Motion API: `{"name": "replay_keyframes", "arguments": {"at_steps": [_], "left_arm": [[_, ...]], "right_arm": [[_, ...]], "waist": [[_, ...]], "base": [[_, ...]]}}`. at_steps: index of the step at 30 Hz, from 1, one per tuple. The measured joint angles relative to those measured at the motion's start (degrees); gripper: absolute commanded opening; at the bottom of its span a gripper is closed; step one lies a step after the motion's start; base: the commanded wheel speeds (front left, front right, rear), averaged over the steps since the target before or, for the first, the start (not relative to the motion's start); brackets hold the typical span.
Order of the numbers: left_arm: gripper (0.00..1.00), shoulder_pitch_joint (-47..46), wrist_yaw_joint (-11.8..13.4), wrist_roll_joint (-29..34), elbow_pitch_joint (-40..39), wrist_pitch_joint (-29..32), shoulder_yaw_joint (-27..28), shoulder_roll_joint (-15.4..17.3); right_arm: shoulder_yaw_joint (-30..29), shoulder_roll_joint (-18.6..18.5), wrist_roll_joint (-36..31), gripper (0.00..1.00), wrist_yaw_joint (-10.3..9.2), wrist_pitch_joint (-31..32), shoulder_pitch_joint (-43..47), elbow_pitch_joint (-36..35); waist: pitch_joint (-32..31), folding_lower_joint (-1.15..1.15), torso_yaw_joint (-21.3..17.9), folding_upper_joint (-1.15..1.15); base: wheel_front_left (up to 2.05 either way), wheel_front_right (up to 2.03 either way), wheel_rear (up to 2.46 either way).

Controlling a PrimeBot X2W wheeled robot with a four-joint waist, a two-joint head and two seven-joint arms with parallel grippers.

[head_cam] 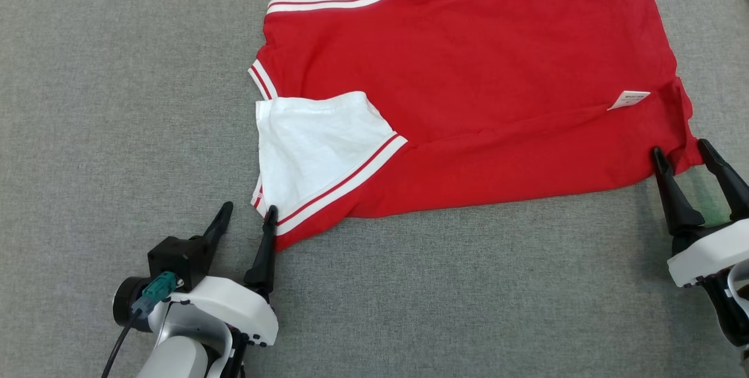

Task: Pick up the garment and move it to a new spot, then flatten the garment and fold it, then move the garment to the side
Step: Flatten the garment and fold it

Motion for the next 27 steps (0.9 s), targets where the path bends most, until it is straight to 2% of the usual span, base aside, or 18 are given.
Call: {"name": "replay_keyframes", "arguments": {"at_steps": [2, 3, 4, 6, 7, 10, 15, 22, 27], "left_arm": [[1.00, -0.3, -0.7, -0.6, 0.0, 0.0, -0.3, -0.2], [1.00, -0.4, -0.8, -1.0, -0.2, 0.1, -0.2, -0.5], [1.00, -0.4, -1.0, -1.1, -0.5, 0.4, -0.4, -0.6], [1.00, 0.1, -0.9, -1.5, -2.0, 0.6, -0.4, -0.7], [1.00, 0.5, -0.7, -1.5, -3.2, 0.5, -0.3, -0.7], [1.00, 2.6, -0.1, -2.1, -8.4, 0.5, -0.4, -0.9], [1.00, 6.0, 1.0, -2.8, -14.7, 4.9, -2.0, -0.7], [1.00, 7.4, 2.9, -3.1, -15.4, 9.3, -2.1, 0.5], [1.00, 8.4, 4.2, -3.5, -16.2, 10.8, -1.5, 1.2]], "right_arm": [[0.0, 0.5, -0.7, 1.00, 0.00, 0.0, -0.8, 1.4], [0.2, 0.6, -0.9, 0.79, 0.00, 0.0, -1.1, 2.0], [0.3, 0.7, -0.9, 0.45, 0.00, -0.1, -1.4, 2.3], [0.5, 0.8, -0.8, 0.10, 0.00, -0.4, -1.4, 2.4], [0.7, 0.8, -0.7, 0.00, 0.00, -0.6, -1.4, 2.4], [1.1, 0.4, -0.4, 0.00, 0.00, -1.1, -0.8, 2.2], [0.4, -0.1, 0.6, 0.00, 0.00, -1.6, 1.0, 1.0], [0.1, -2.2, 2.8, 0.00, 0.00, -1.8, 4.6, -2.3], [0.7, -2.3, 3.8, 0.00, 0.00, -1.7, 4.9, -3.1]], "waist": [[0.2, 0.00, 0.2, 0.00], [0.3, 0.00, 0.2, 0.00], [0.4, 0.00, 0.2, 0.00], [0.4, 0.00, 0.0, 0.00], [0.4, 0.00, -0.1, 0.00], [0.5, 0.00, -0.5, 0.00], [0.6, 0.00, -0.5, 0.00], [0.7, 0.00, -1.0, 0.00], [0.7, 0.00, -1.6, 0.00]], "base": [[0.00, 0.00, 0.00], [0.00, 0.00, 0.00], [0.00, 0.00, 0.00], [0.00, 0.00, 0.00], [0.00, 0.00, 0.00], [0.00, 0.00, 0.00], [0.00, 0.00, 0.00], [0.00, 0.00, 0.00], [0.00, 0.00, 0.00]]}}
